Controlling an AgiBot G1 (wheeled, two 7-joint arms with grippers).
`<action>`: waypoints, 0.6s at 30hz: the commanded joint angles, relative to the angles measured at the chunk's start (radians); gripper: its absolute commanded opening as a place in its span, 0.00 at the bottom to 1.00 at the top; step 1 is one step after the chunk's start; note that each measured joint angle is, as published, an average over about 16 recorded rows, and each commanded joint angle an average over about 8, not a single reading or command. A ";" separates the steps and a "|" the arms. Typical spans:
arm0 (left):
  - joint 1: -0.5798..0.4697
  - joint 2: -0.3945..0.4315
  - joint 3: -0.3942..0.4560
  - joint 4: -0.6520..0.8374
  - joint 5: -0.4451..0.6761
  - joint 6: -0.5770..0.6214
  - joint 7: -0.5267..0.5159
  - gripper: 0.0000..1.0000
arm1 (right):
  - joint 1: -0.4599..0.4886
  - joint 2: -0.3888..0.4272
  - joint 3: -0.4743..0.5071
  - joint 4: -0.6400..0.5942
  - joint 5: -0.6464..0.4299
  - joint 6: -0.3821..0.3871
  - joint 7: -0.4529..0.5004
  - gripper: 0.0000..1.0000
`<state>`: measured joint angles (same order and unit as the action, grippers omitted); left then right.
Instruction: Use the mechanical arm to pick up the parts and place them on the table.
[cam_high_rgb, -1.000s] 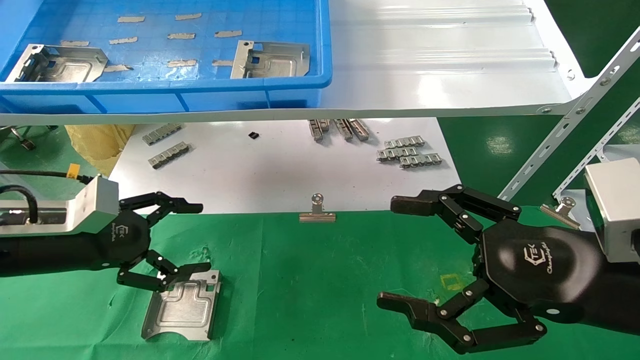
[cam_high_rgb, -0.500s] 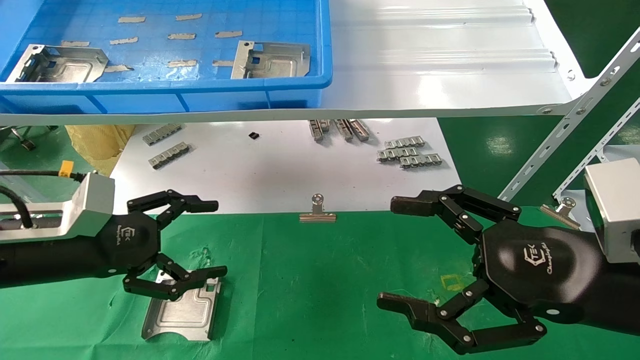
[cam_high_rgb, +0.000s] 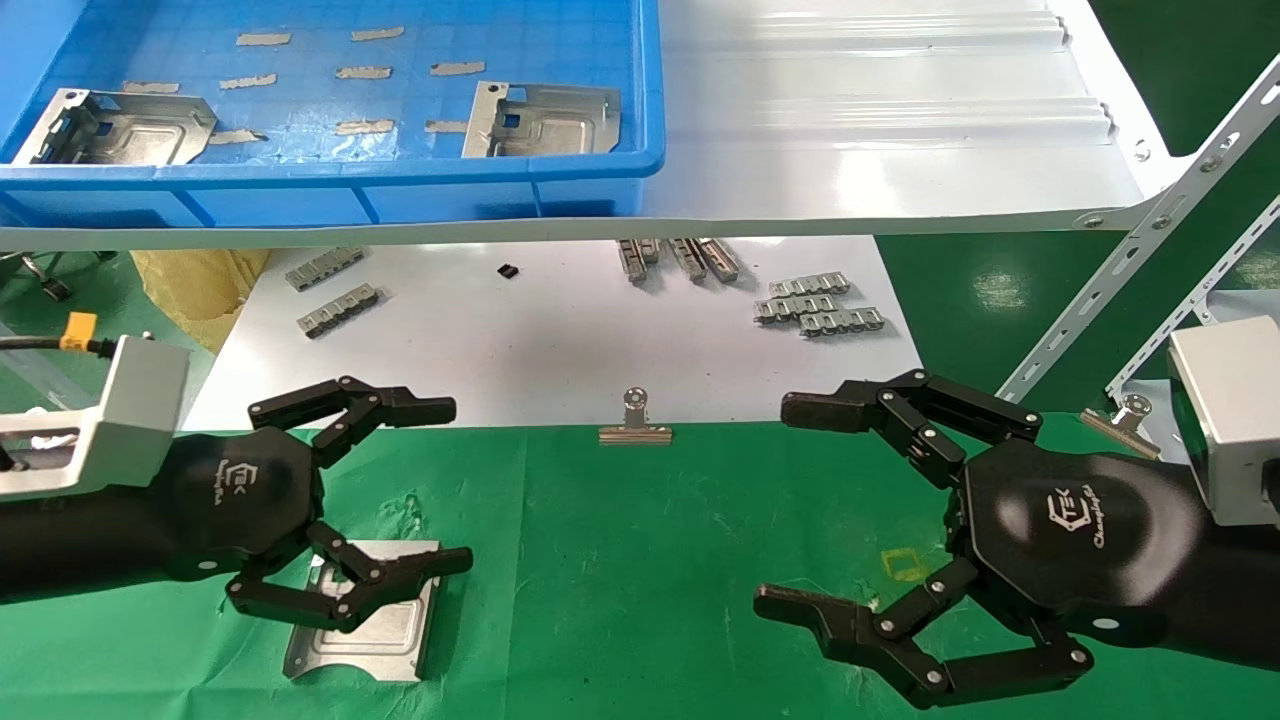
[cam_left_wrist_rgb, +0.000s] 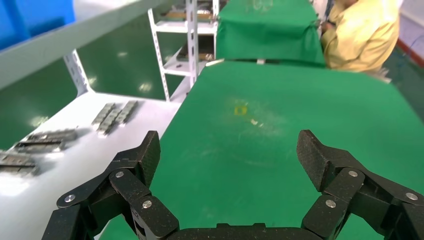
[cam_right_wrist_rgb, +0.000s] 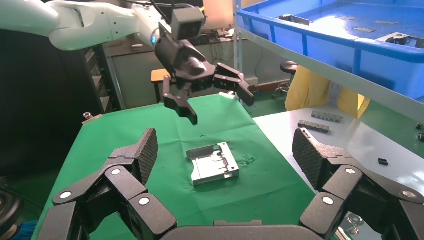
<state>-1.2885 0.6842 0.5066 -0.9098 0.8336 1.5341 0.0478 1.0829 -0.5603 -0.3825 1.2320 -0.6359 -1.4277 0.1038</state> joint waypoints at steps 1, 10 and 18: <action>0.020 -0.007 -0.021 -0.035 -0.010 -0.004 -0.022 1.00 | 0.000 0.000 0.000 0.000 0.000 0.000 0.000 1.00; 0.109 -0.037 -0.116 -0.191 -0.053 -0.020 -0.120 1.00 | 0.000 0.000 0.000 0.000 0.000 0.000 0.000 1.00; 0.187 -0.064 -0.198 -0.327 -0.090 -0.034 -0.206 1.00 | 0.000 0.000 0.000 0.000 0.000 0.000 0.000 1.00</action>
<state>-1.1060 0.6221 0.3130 -1.2293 0.7456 1.5016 -0.1521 1.0829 -0.5603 -0.3825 1.2319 -0.6359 -1.4277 0.1038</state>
